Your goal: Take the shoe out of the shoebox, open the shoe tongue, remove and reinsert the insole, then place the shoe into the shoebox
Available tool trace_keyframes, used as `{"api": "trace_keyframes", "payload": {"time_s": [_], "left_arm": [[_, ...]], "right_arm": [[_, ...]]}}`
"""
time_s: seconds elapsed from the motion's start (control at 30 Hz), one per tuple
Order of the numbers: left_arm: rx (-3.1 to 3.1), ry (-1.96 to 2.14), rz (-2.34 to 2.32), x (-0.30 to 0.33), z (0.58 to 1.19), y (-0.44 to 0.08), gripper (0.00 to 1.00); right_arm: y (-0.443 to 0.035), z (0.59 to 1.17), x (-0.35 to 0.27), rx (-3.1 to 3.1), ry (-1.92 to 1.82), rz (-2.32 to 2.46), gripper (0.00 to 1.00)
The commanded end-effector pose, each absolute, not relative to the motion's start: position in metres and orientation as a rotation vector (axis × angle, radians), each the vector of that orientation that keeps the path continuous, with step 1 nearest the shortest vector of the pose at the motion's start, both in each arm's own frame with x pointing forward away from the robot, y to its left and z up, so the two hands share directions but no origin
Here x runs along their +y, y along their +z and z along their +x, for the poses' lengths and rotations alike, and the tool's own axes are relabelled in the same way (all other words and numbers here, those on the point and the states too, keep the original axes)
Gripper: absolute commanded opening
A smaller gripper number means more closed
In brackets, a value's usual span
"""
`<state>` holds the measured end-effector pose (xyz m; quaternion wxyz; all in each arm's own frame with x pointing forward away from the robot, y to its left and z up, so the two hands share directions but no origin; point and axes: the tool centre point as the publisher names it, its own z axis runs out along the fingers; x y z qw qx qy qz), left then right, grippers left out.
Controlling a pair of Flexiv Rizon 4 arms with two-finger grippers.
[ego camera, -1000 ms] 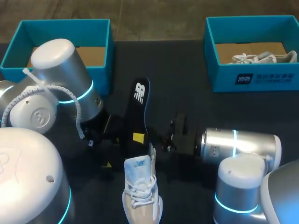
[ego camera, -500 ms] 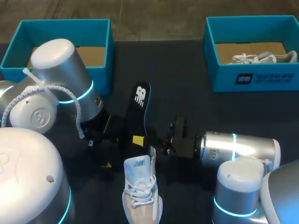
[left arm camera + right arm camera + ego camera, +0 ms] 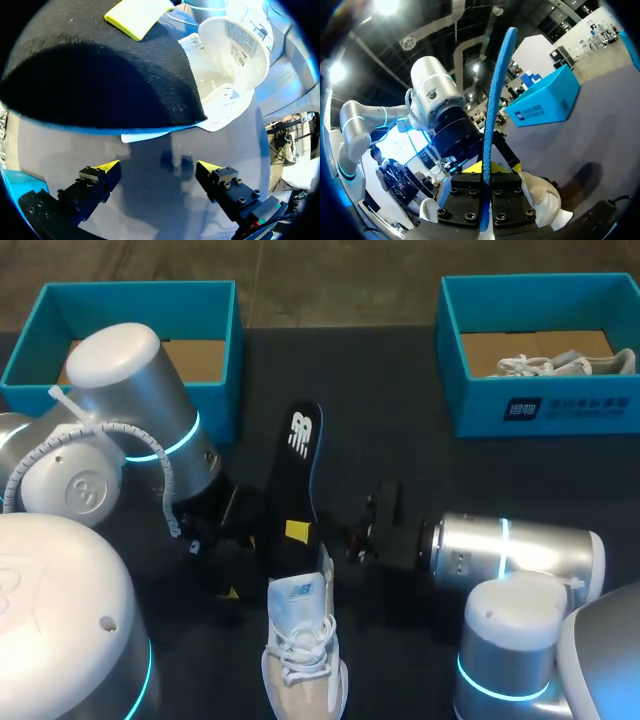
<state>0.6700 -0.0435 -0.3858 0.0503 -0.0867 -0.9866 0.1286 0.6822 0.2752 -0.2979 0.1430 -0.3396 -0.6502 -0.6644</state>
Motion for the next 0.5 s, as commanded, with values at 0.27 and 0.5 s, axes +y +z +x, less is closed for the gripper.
{"api": "trace_keyframes", "payload": {"time_s": [0.27, 0.5], "left_arm": [[-3.005, 0.395, -0.265, -0.042, 0.669, -0.386, 1.00], [-3.005, 0.395, -0.265, -0.042, 0.669, -0.386, 1.00]], "right_arm": [[-0.298, 0.698, 0.269, -1.895, -1.891, -0.979, 0.00], [-0.304, 0.704, 0.267, -1.900, -1.900, -0.959, 0.00]]}}
